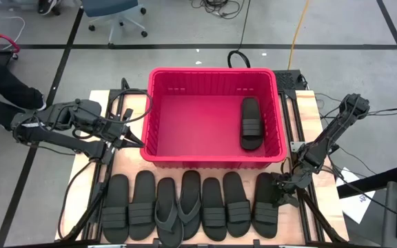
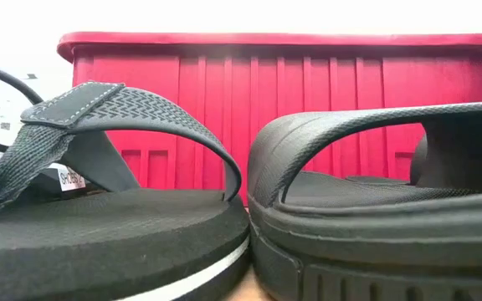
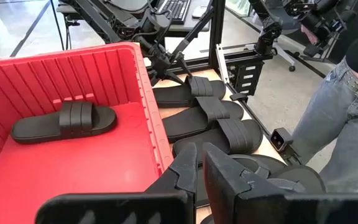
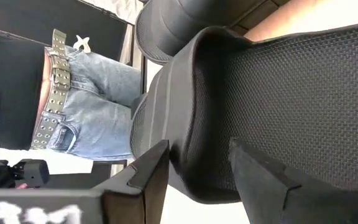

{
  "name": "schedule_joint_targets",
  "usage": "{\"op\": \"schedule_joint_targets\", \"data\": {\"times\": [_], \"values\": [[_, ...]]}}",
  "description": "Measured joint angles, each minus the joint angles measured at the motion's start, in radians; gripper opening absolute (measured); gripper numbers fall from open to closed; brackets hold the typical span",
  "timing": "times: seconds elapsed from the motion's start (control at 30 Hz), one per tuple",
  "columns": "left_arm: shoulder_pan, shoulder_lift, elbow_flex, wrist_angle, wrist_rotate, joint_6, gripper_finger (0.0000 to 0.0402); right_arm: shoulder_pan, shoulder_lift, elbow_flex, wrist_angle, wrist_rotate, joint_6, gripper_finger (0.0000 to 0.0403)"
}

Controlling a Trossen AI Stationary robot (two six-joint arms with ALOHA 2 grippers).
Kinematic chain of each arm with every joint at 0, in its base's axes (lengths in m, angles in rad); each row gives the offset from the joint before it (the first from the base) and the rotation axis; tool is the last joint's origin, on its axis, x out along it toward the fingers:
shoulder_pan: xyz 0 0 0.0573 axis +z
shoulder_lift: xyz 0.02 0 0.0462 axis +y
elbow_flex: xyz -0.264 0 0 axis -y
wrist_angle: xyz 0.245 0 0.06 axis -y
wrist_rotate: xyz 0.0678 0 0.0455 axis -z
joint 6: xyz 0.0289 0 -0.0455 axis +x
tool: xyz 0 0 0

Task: Pick and place slides into bin
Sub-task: Put the black slide into the red bin

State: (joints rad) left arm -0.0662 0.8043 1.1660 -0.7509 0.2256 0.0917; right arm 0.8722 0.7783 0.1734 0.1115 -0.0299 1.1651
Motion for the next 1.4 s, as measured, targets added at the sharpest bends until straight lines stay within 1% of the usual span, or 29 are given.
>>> {"op": "schedule_joint_targets", "data": {"times": [0.2, 0.27, 0.63, 0.7, 0.8, 1.03, 1.07, 1.2, 1.33, 1.4], "values": [[0.0, 0.0, 0.0, 0.0, 0.0, 0.003, 0.0026, 0.0, 0.009, 0.0, 0.081, 0.0, 0.0, 0.016], [0.0, 0.0, 0.0, 0.0, 0.0, 0.0, 0.0026, 0.0, 0.01, 0.0, 0.096, -0.019, -0.004, 0.016], [0.0, 0.0, 0.0, 0.0, 0.0, -0.022, 0.0026, 0.0, 0.01, 0.0, 0.078, -0.024, -0.02, 0.0154], [0.0, 0.0, 0.0, 0.0, 0.0, -0.022, 0.0026, 0.0, 0.01, 0.0, 0.078, -0.024, -0.018, 0.0143], [0.0, 0.0, 0.0, 0.0, 0.0, -0.022, 0.0026, 0.0, 0.01, 0.0, 0.078, -0.024, -0.018, 0.0114], [0.0, 0.0, 0.0, 0.0, 0.0, -0.022, 0.0026, 0.0, 0.01, 0.0, 0.074, -0.027, -0.024, 0.0017], [0.0, 0.0, 0.0, 0.0, 0.0, -0.022, 0.0026, 0.0, 0.01, 0.0, 0.075, -0.027, -0.026, 0.001], [0.0, 0.0, 0.0, 0.0, 0.0, -0.019, 0.0026, 0.0, 0.01, 0.0, 0.076, -0.027, -0.026, 0.0011], [0.0, 0.0, 0.0, 0.0, 0.0, -0.019, 0.0026, 0.0, 0.01, 0.0, 0.078, -0.033, -0.024, 0.0004], [0.0, 0.0, 0.0, 0.0, 0.0, -0.018, 0.0026, 0.0, 0.01, 0.0, 0.078, -0.026, -0.012, 0.001]]}}
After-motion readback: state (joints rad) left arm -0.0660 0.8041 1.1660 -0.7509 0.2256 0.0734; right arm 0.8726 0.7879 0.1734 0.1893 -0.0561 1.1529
